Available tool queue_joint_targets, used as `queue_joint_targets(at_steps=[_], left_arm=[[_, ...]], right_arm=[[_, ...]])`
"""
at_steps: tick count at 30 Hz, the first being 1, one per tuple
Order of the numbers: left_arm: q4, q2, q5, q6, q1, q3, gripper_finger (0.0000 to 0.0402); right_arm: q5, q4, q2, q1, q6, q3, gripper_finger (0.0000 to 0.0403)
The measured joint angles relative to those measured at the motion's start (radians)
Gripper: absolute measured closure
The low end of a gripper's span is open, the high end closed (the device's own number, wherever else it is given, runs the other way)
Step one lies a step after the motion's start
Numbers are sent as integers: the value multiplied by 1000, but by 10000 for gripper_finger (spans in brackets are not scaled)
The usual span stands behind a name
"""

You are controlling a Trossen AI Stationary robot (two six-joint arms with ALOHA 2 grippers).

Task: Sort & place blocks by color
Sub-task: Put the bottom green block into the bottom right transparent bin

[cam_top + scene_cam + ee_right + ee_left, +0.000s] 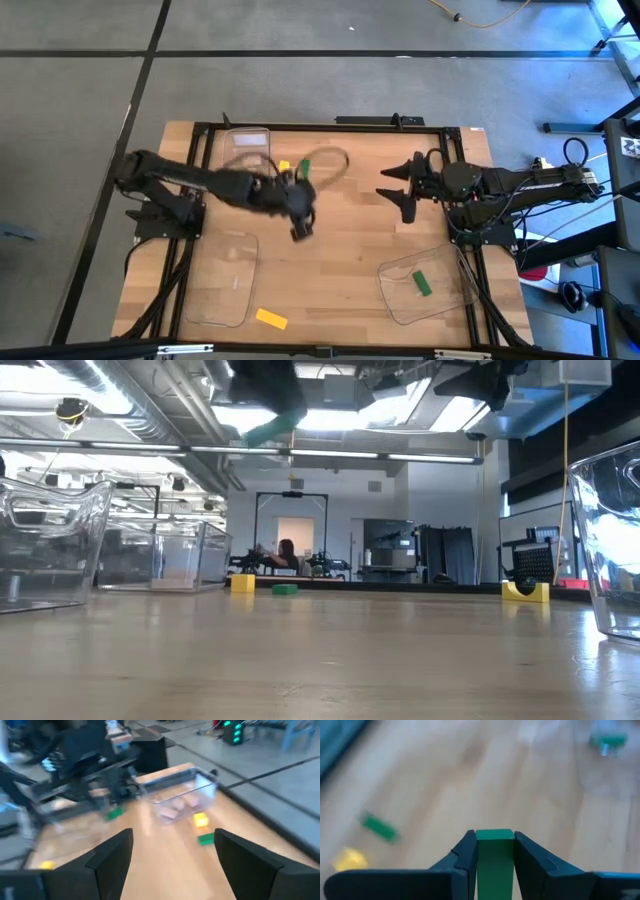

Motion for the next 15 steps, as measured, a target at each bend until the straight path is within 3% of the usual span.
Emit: queue_joint_targets(at_steps=[2,4,10,15], left_arm=[[88,-57,67,104,67,-47,315],[233,-118,198,166,141,-118,315],[810,-258,547,186,298,-403,315],[1217,-265,620,103,324,-553,315]], right_arm=[[-52,1,4,0,50,0,122],[-90,11,12,0,90,0,122],[-107,56,59,1,219,0,122],[-106,103,118,2,274,0,122]])
